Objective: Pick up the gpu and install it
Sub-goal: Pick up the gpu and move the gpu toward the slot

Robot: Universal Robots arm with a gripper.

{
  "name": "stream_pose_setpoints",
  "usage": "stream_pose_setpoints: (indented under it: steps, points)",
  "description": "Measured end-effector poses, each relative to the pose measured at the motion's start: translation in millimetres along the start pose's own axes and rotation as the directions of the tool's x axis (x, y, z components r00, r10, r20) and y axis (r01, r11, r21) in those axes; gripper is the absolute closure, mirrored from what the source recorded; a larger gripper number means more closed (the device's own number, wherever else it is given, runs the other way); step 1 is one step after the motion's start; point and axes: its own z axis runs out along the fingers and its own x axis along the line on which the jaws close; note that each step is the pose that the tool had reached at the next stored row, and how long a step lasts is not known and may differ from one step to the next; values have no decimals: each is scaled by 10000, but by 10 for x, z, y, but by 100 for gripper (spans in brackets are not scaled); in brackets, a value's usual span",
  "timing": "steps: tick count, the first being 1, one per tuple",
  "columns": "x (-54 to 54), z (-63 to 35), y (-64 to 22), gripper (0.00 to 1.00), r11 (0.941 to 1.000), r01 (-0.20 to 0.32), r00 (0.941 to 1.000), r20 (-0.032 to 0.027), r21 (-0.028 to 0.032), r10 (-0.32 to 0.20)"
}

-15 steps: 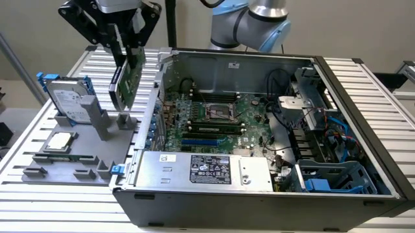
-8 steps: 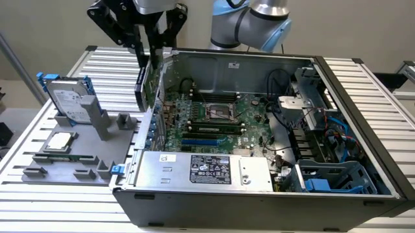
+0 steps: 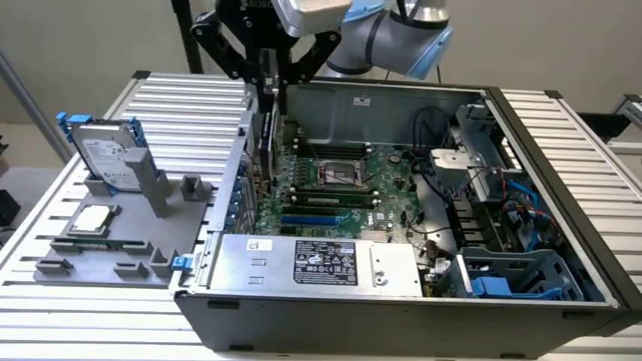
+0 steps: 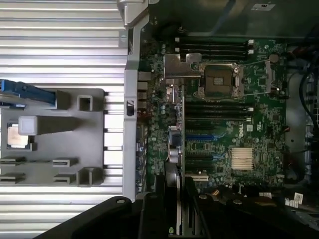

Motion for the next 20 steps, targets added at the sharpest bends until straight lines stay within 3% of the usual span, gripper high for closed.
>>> stream_pose_setpoints:
  steps: [7, 8, 12, 14, 20]
  points:
    - [-353, 123, 21, 100, 10000, 1, 10000, 1, 50, -1]
    - [-446, 163, 54, 100, 10000, 0, 10000, 1, 52, 0]
    - [-636, 248, 138, 100, 10000, 0, 10000, 1, 51, 0]
    - [-804, 357, 196, 100, 10000, 0, 10000, 2, 50, 0]
    - [-816, 391, 194, 100, 10000, 0, 10000, 1, 59, 0]
